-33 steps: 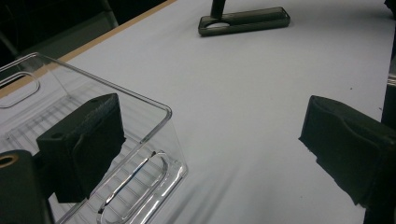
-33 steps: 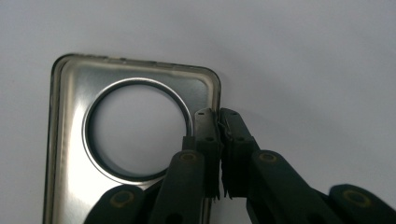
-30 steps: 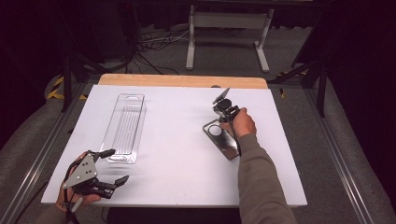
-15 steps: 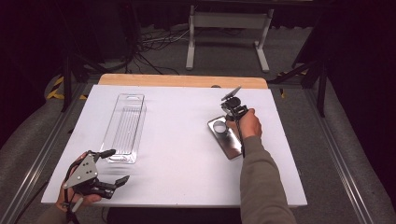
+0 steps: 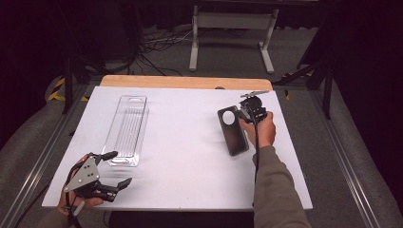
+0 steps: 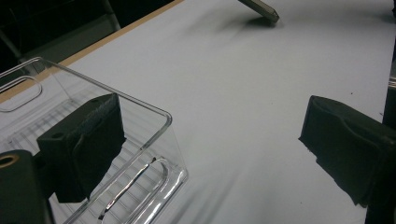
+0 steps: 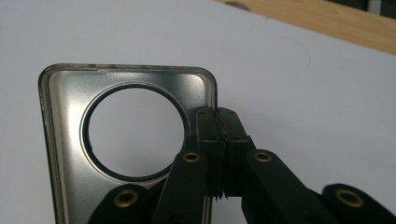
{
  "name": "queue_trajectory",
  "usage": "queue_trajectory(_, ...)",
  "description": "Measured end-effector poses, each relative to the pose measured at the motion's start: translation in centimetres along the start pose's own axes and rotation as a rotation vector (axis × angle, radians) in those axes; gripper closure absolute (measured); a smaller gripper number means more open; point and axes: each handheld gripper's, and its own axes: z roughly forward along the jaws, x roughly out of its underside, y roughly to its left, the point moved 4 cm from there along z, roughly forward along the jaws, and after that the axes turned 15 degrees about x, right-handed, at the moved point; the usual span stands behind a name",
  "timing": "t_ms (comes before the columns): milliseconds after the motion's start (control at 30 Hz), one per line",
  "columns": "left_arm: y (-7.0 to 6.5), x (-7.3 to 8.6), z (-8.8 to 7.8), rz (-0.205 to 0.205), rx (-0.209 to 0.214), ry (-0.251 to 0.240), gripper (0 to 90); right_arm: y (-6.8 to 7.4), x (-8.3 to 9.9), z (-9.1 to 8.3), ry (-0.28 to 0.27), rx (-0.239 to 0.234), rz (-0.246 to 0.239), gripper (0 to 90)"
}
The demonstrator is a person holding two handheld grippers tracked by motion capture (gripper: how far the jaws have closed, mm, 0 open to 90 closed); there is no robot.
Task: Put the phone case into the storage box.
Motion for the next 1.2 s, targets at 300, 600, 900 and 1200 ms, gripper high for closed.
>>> queue_trajectory(300, 0.0, -0.4, -0.2, -0.014, -0.021, -0.043, 7.8, -0.4, 0.4, -1.8, -0.117, -0.019, 0.078, 89.5)
queue_trajectory(600, 0.2, -1.0, 0.2, -0.034, -0.071, -0.054, 11.6, -0.4, 0.6, -3.9, -0.242, -0.031, 0.137, 89.6)
queue_trajectory(900, 0.0, -2.7, 2.0, -0.031, -0.042, -0.072, 13.1, 1.1, 0.9, -5.6, -0.310, -0.066, 0.117, 89.6)
queue_trajectory(1200, 0.1, -4.7, 4.1, -0.036, -0.029, -0.097, 15.4, 3.4, 1.0, -7.0, -0.366, -0.111, 0.106, 89.6)
